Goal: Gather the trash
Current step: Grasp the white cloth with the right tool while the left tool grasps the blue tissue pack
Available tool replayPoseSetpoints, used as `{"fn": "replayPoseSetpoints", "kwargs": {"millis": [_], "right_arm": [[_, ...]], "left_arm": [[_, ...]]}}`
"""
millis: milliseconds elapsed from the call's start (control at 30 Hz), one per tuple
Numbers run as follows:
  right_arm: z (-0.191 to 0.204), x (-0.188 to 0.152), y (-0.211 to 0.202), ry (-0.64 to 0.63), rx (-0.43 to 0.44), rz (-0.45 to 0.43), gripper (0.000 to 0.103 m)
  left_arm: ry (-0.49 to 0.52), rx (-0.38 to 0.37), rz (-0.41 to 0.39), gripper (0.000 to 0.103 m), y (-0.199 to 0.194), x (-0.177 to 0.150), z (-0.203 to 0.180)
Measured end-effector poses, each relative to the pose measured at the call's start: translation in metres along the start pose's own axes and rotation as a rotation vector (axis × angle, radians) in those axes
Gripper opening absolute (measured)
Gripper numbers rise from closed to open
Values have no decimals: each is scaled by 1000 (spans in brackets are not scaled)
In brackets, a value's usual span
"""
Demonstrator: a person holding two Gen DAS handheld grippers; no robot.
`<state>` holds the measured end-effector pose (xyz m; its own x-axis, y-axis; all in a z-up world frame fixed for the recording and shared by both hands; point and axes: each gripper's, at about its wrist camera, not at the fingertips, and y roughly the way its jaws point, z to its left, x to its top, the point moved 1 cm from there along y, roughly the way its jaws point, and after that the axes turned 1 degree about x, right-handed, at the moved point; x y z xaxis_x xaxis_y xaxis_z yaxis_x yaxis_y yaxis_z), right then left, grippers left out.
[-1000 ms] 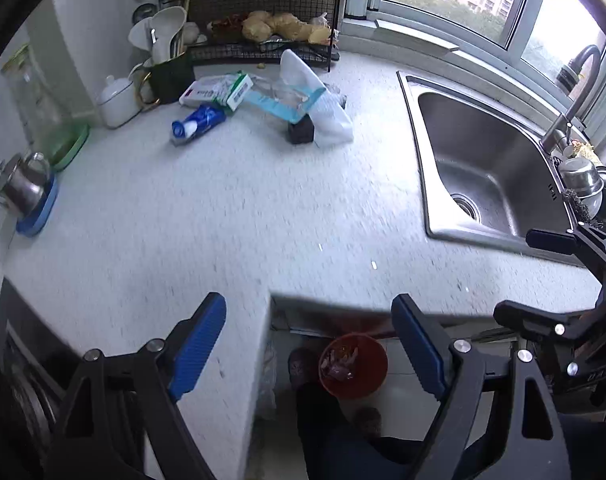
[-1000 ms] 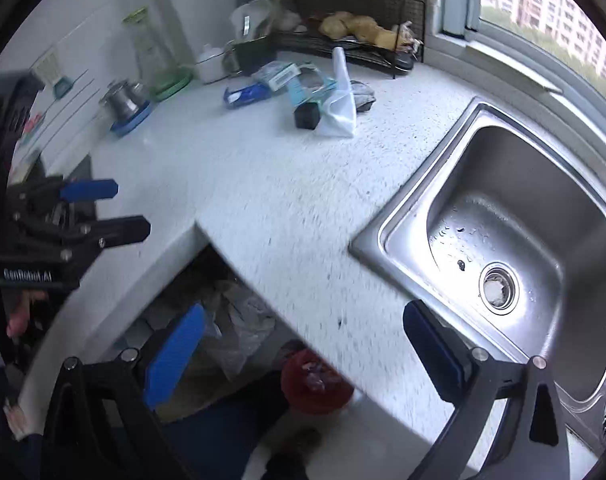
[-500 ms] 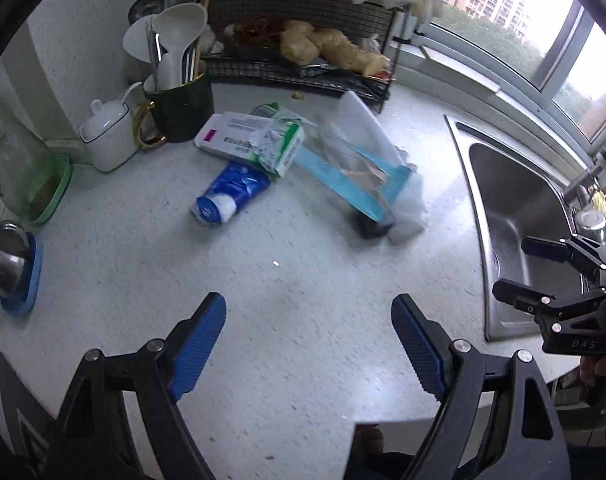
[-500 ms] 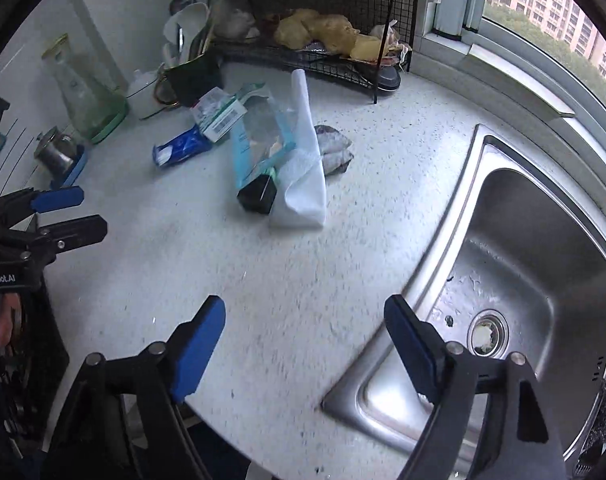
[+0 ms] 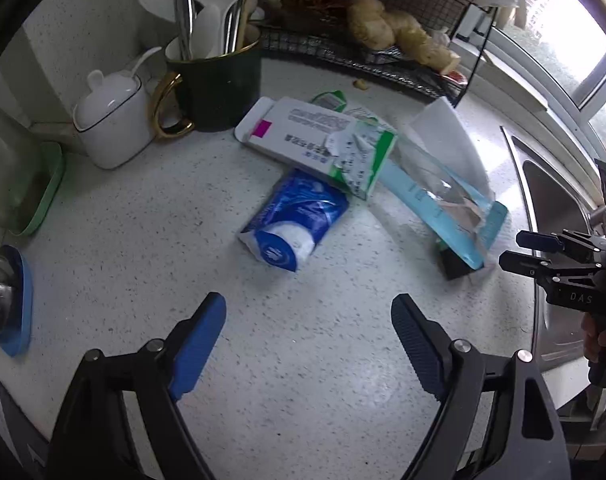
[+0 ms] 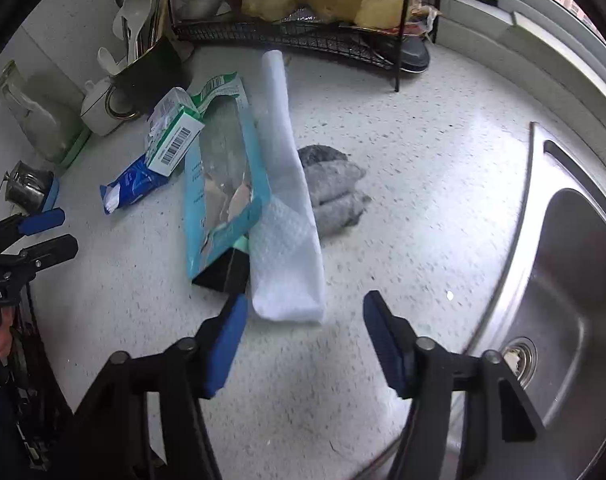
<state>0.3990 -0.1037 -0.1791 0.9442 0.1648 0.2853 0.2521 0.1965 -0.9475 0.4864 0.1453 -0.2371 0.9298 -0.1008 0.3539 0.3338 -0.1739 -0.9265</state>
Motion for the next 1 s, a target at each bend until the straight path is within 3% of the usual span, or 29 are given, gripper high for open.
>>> {"fn": "replayPoseSetpoints", "kwargs": {"millis": [167,300,433,533,1000], "right_arm": [[-4,14,19,-4,20,35,43],[-1,18,27,-19,37,44,22],[9,23,32,-56,28,43,16],[11,25,33,-65,20,36,6],[26,13,-32,-89,-4,-54,3]], "left_arm": [[14,8,15,83,8,6,9],[14,4,21,83,12,8,14],[43,7,28,83,17,10,14],[80,16,26,83,21,14,13],[239,-11,70,83,49,45,-5]]}}
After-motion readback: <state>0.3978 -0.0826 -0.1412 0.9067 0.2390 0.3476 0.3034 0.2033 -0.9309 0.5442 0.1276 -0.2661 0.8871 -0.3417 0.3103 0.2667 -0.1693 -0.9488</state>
